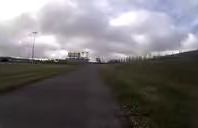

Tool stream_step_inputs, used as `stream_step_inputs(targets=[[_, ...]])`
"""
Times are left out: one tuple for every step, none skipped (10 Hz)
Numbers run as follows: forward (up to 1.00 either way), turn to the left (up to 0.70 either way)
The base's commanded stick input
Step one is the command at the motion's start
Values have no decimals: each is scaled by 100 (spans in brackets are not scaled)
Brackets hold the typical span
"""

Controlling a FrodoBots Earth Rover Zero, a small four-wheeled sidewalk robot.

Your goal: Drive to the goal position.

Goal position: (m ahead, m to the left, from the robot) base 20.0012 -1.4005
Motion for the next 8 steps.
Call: stream_step_inputs(targets=[[100,0],[100,0],[100,0],[100,0],[100,0],[100,0],[100,0],[100,0]])
